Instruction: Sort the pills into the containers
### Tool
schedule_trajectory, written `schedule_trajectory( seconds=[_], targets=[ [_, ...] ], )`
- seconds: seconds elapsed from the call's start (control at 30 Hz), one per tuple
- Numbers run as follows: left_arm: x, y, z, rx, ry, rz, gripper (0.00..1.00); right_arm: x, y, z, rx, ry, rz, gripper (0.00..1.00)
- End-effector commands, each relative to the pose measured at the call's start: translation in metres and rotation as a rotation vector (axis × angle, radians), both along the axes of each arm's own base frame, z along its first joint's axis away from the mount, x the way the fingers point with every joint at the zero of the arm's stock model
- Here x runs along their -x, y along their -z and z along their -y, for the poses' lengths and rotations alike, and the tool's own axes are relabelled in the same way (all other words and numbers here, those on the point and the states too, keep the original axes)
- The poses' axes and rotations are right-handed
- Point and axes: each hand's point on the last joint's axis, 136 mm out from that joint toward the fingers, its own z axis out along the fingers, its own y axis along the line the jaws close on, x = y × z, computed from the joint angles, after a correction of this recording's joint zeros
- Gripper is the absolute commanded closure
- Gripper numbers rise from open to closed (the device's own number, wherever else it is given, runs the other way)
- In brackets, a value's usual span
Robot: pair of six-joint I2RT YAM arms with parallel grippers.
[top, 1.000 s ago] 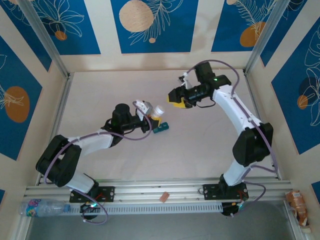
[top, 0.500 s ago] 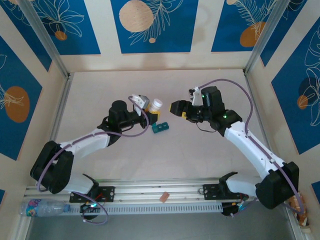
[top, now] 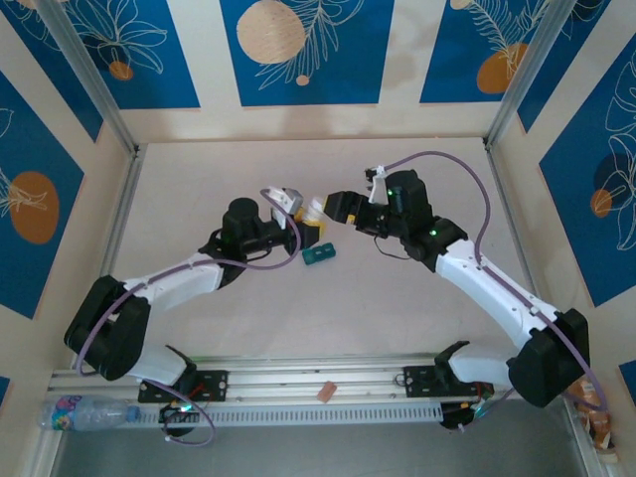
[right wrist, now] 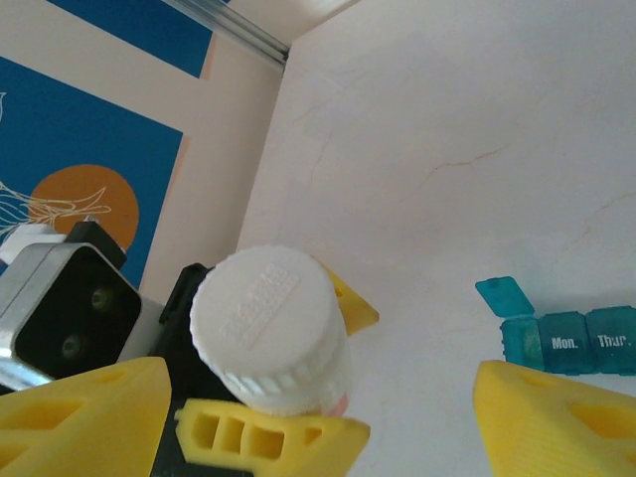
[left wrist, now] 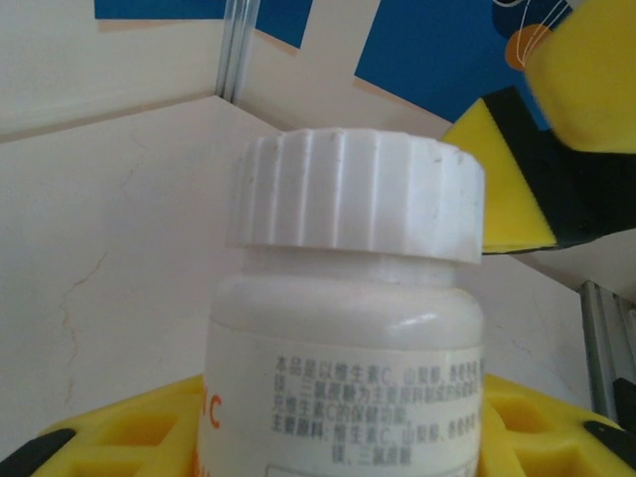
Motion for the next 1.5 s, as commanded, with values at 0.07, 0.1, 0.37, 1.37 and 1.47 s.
schedule_trajectory(
  seconds=[0.07, 0.1, 0.37, 1.37, 1.47],
  targets=[
    [0.004, -0.007, 0.011, 0.014, 0.042, -0.003, 1.0, -0.006, -0.022, -0.009, -0.02, -0.012, 0.067, 0.21],
    [0.005, -0.006, 0.011, 0.012, 0.043, -0.005, 1.0, -0.006, -0.022, -0.01, -0.021, -0.017, 0.064, 0.21],
    [0.006, -0.004, 0.017, 0.006, 0.06, -0.008, 1.0, -0.01, -0.014, -0.02, -0.016, -0.049, 0.035, 0.28],
    [0.014, -0.041, 0.017, 0.199, 0.14, -0.01, 1.0, -0.001, -0.028, -0.012, -0.158, -0.452, 0.281, 0.61],
    [0.012, -0.044, 0.016, 0.225, 0.143, -0.025, 1.0, -0.004, -0.03, -0.007, -0.162, -0.458, 0.276, 0.6]
  ],
)
